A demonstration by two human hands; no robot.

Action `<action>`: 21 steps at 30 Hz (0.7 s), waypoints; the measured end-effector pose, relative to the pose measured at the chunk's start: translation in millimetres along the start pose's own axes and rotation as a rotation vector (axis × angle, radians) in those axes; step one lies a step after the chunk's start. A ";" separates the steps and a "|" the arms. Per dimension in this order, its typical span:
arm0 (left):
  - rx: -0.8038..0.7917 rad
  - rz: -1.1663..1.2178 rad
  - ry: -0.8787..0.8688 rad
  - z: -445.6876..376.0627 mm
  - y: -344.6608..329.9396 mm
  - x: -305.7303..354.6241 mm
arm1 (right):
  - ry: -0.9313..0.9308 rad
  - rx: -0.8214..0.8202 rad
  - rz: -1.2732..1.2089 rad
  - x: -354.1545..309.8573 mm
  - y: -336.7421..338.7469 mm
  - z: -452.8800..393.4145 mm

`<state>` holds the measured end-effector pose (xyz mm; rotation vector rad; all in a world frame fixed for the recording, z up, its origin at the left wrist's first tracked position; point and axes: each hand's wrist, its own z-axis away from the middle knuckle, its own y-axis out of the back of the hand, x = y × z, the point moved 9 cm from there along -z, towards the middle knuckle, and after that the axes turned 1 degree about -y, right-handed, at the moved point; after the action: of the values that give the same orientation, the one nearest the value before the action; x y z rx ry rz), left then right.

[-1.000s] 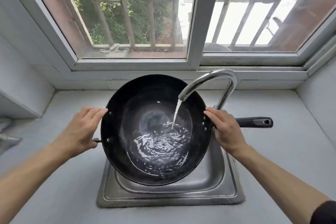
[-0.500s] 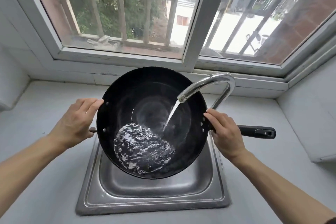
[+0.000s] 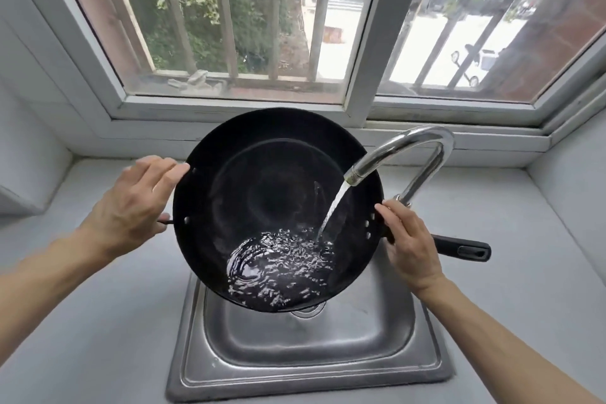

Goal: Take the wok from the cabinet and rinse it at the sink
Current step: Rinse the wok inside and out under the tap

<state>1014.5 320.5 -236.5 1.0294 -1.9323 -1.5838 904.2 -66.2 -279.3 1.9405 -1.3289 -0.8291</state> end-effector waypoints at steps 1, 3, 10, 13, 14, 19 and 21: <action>0.003 -0.012 -0.003 0.7 2.3 -1.7 | -0.004 0.004 -0.007 -1.3 -3.8 0.8; 0.006 -0.033 -0.014 2.9 8.9 -4.4 | -0.021 0.001 -0.018 -4.4 -12.4 2.2; 0.011 -0.125 -0.055 8.5 46.1 -17.6 | -0.104 -0.011 -0.120 -24.3 -38.0 1.3; 0.017 -0.162 -0.072 5.6 59.3 -18.6 | -0.145 0.004 -0.144 -26.0 -44.2 -0.6; 0.021 -0.173 -0.076 4.5 63.3 -17.1 | -0.154 0.012 -0.147 -25.9 -44.0 -1.3; 0.021 -0.190 -0.066 2.3 67.1 -9.6 | -0.148 0.040 -0.157 -19.8 -32.7 -5.4; 0.024 -0.179 -0.049 2.2 62.3 -5.9 | -0.119 0.053 -0.140 -13.8 -23.2 -7.3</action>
<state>999.9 330.7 -176.5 1.2132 -1.9420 -1.6995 918.5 -45.4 -291.2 2.0730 -1.3057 -1.0001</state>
